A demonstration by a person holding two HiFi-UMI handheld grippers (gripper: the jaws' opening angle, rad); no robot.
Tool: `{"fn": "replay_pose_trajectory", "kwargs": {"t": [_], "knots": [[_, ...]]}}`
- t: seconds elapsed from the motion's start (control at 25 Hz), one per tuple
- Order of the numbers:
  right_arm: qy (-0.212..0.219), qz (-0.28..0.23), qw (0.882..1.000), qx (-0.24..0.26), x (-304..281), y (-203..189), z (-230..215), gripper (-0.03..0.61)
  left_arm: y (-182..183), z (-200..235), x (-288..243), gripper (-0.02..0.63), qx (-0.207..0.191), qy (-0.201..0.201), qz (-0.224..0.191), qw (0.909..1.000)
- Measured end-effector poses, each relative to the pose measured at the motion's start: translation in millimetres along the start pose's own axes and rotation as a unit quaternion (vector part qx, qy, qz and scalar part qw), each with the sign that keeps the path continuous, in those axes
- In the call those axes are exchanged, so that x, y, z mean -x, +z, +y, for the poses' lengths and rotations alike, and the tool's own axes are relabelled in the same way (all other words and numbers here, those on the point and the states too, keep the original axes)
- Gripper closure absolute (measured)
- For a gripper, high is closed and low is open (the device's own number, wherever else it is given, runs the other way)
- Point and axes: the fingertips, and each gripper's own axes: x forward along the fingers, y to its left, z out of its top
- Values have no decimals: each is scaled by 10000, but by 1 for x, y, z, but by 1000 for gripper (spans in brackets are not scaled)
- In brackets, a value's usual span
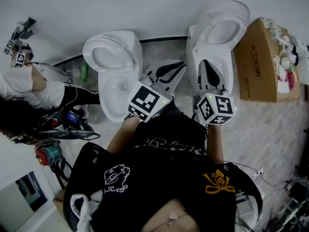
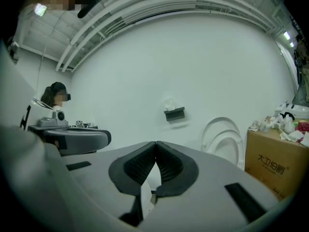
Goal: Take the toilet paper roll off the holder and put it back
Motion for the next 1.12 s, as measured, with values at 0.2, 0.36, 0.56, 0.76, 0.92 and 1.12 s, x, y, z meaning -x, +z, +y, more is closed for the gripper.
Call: {"fn": "replay_pose_trajectory", "kwargs": {"t": [0.2, 0.36, 0.56, 0.76, 0.92, 1.12], "knots": [[-135, 15, 9997, 219, 44, -13, 12, 577, -6, -38, 23, 578, 40, -89, -60, 9999], [-72, 12, 9998, 198, 74, -23, 30, 575, -14, -61, 45, 578, 69, -108, -61, 9999], [-18, 53, 9995, 325, 104, -35, 55, 568, -27, -85, 71, 578, 167, -162, -72, 9997], [42, 57, 9989, 457, 122, -38, 62, 568, -33, -105, 78, 578, 177, -251, -43, 9995], [47, 12, 9990, 438, 129, -33, 61, 568, -30, -114, 78, 578, 147, -320, -68, 9994], [44, 143, 9975, 683, 130, -32, 56, 569, -23, -115, 70, 578, 110, -267, -121, 9995]]}}
